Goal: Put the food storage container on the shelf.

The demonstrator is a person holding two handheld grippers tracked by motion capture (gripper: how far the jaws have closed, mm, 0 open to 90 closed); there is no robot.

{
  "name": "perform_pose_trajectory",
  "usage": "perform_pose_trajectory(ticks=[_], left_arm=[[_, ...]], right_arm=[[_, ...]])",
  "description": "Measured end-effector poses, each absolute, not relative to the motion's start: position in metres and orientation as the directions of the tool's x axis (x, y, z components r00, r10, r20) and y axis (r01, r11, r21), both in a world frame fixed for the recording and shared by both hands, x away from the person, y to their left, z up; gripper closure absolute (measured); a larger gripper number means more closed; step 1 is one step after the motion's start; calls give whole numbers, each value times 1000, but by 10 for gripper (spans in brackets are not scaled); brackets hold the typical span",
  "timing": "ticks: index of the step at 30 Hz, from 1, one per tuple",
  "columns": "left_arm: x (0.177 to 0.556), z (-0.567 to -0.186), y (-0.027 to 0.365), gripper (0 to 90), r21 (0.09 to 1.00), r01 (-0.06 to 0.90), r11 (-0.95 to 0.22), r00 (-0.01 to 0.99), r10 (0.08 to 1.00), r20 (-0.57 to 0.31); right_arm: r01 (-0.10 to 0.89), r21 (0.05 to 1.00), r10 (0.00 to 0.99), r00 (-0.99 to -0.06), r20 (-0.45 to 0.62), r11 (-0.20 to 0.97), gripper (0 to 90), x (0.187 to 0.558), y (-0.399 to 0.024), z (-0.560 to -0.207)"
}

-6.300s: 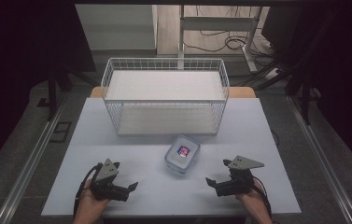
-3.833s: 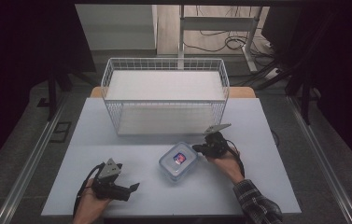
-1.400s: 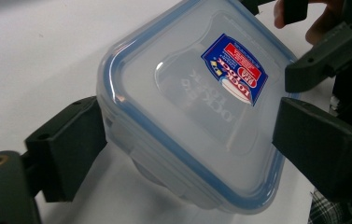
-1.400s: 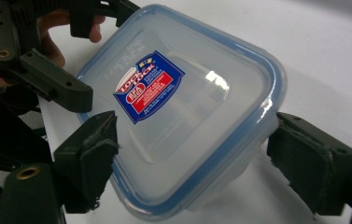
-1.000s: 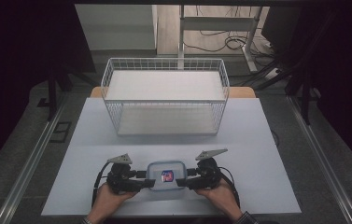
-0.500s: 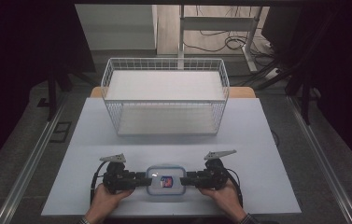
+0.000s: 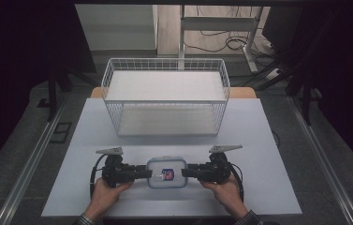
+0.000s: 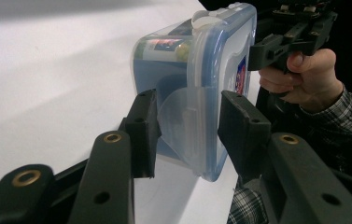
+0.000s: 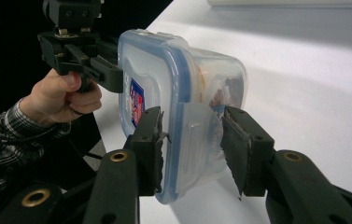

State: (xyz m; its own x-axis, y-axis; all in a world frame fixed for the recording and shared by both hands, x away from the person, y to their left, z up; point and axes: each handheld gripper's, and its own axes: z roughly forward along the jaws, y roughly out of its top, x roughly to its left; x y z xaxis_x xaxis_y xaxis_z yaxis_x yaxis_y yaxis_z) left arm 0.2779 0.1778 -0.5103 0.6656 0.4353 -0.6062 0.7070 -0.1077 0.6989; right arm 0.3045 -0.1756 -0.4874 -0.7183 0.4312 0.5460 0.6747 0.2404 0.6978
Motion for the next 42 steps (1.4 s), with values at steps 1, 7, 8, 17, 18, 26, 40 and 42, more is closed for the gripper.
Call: perform_pose_trajectory(ticks=[1,7,8,17,18,26,40,42], left_arm=[[280,-505,179,582,706,700,-108,671,439,-598],[286,-487,181,582,733,672,-104,690,448,-569],[287,-484,182,582,736,670,-101,690,449,-567],[309,-450,185,581,763,643,-69,699,460,-548],[311,-446,185,581,765,642,-61,697,462,-548],[330,-417,187,578,776,627,-65,707,466,-532],[372,-361,186,568,791,610,-44,698,504,-509],[378,-352,186,567,795,606,-41,698,506,-506]], right_arm=[[670,704,427,-723,543,237,589,307,-175,-484],[652,722,417,-737,532,233,589,314,-173,-470],[651,724,414,-738,534,227,590,316,-173,-466],[634,745,409,-748,523,205,590,337,-171,-435],[631,749,409,-750,520,203,590,340,-170,-431],[606,771,418,-763,493,196,589,357,-167,-402],[594,789,442,-756,482,156,584,398,-163,-349],[589,795,444,-757,478,148,583,407,-163,-337]])
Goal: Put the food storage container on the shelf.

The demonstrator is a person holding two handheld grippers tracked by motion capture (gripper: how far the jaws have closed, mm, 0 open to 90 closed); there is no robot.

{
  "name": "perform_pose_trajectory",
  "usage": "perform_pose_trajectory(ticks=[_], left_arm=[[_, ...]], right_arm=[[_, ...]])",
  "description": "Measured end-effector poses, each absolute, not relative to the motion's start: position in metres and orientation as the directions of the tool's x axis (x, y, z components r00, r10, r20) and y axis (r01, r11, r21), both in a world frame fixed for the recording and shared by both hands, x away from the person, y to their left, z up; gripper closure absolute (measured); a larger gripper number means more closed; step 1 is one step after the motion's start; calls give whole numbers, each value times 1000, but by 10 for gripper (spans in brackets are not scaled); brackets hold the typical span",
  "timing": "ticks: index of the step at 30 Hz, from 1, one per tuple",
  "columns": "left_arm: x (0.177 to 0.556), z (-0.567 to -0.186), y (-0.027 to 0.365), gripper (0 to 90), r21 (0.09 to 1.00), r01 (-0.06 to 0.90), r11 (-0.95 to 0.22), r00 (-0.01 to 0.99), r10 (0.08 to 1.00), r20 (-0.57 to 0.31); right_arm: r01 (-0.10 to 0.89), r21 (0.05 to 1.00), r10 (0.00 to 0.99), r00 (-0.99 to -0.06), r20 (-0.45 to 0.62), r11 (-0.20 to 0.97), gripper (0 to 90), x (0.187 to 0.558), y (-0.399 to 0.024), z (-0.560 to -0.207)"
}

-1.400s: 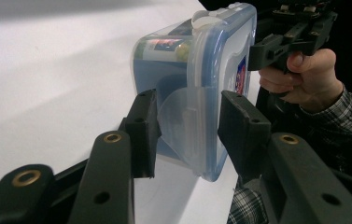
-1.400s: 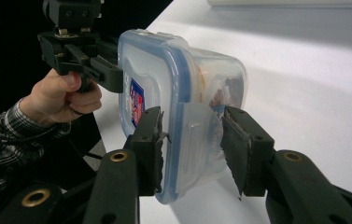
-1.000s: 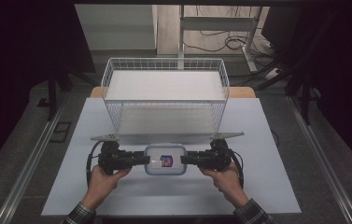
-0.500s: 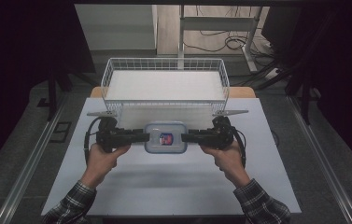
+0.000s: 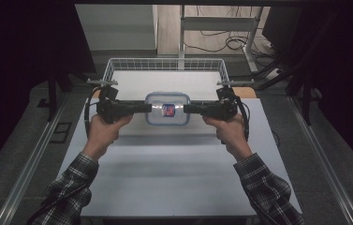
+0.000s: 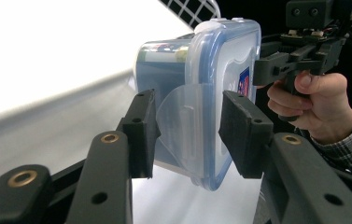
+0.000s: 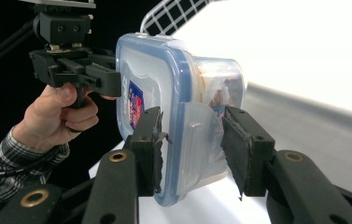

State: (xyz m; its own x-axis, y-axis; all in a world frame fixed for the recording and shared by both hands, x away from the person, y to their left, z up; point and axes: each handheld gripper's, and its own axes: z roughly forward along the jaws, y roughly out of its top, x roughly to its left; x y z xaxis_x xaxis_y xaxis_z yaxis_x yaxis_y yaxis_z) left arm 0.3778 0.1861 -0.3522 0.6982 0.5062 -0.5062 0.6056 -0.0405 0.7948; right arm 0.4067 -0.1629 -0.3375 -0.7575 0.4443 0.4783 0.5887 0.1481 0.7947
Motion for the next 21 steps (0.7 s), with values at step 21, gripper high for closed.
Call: perform_pose_trajectory(ticks=[21], left_arm=[[455,-339,193,561,768,640,28,655,504,-564]], right_arm=[[614,781,481,-722,498,114,578,480,-154,-314]])
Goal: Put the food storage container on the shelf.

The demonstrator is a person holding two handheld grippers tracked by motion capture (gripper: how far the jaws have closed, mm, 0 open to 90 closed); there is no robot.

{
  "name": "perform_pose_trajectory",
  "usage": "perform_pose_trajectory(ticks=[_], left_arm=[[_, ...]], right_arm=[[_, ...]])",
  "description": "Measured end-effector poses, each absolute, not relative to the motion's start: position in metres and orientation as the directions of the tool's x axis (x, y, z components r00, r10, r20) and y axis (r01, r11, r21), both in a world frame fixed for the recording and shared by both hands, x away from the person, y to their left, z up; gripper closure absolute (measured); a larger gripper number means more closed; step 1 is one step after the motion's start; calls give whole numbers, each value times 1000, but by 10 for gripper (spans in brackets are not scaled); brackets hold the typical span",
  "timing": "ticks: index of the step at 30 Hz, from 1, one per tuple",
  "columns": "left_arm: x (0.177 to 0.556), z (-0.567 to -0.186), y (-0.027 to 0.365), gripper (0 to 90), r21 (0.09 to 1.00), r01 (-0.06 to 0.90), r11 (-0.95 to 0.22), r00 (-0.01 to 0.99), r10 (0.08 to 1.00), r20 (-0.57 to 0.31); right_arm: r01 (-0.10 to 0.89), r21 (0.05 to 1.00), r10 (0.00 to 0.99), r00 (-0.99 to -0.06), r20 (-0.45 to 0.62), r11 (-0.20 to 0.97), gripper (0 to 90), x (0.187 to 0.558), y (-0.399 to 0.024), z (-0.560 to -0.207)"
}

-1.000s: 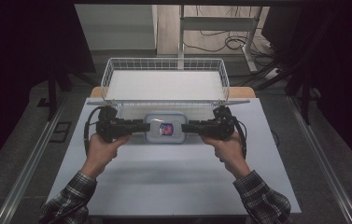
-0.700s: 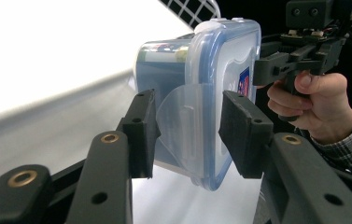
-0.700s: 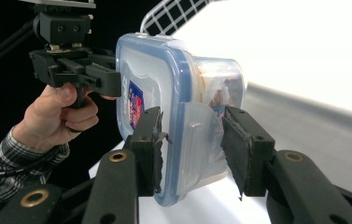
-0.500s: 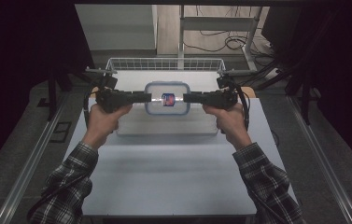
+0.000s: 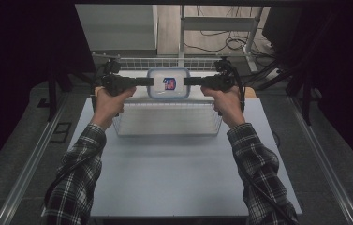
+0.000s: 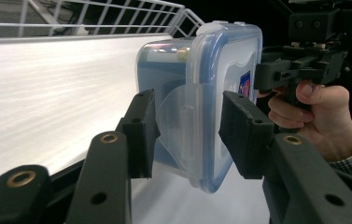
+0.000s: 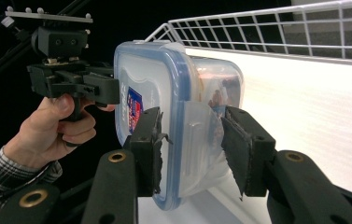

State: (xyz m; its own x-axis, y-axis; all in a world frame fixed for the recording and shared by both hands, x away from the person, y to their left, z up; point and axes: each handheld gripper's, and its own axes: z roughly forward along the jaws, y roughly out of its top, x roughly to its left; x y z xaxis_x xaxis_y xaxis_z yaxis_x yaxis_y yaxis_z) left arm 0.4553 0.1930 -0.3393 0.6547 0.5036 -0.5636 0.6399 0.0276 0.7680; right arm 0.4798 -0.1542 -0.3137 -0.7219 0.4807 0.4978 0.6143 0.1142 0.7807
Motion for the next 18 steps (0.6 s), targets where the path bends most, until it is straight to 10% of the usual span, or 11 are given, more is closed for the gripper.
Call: perform_pose_trajectory(ticks=[18], left_arm=[[462,-350,183,534,784,621,10,638,575,-513]], right_arm=[[622,776,543,-691,477,110,537,493,-149,-324]])
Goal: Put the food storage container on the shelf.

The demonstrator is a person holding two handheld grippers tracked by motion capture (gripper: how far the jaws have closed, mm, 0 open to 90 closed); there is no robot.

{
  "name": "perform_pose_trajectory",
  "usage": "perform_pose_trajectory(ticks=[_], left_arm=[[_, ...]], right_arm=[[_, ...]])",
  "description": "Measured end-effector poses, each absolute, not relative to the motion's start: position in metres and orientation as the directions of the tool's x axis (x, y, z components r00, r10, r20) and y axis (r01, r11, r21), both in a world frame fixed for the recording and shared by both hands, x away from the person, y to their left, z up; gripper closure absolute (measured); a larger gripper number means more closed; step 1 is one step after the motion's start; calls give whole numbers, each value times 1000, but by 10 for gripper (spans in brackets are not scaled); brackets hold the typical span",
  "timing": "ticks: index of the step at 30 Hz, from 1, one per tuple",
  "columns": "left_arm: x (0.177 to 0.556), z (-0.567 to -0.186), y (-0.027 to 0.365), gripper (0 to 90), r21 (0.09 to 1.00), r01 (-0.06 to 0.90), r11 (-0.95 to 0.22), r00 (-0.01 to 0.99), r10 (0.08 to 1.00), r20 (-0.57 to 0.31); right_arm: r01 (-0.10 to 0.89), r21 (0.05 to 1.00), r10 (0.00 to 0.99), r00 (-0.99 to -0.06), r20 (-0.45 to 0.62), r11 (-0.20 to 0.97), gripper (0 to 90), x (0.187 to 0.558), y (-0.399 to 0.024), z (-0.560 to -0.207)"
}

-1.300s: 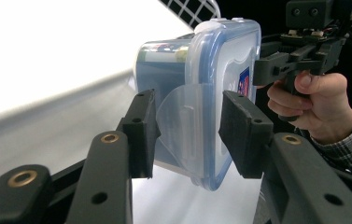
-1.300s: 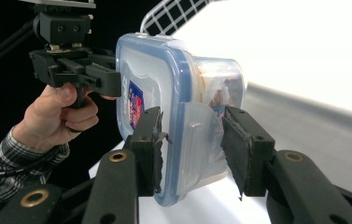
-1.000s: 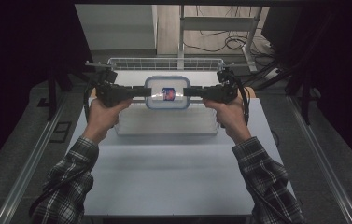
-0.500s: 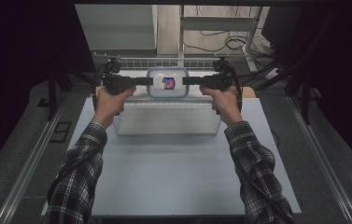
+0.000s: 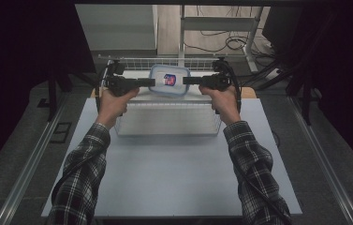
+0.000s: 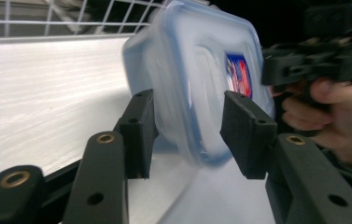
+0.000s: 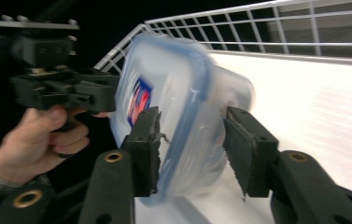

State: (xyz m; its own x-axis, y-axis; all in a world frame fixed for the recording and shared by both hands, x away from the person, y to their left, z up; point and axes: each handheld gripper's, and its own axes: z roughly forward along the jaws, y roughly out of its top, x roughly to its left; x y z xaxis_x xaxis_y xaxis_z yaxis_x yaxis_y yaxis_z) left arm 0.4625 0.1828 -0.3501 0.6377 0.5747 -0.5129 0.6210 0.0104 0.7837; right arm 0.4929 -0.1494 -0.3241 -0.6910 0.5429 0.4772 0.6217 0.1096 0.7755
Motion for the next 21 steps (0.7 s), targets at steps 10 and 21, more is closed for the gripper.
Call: perform_pose_trajectory(ticks=[10,21], left_arm=[[462,-356,184,521,787,614,57,633,560,-535],[454,-344,173,402,832,554,7,605,682,-409]], right_arm=[[562,819,663,-657,357,116,558,489,-141,-315],[519,842,735,-627,258,147,597,496,-125,-314]])
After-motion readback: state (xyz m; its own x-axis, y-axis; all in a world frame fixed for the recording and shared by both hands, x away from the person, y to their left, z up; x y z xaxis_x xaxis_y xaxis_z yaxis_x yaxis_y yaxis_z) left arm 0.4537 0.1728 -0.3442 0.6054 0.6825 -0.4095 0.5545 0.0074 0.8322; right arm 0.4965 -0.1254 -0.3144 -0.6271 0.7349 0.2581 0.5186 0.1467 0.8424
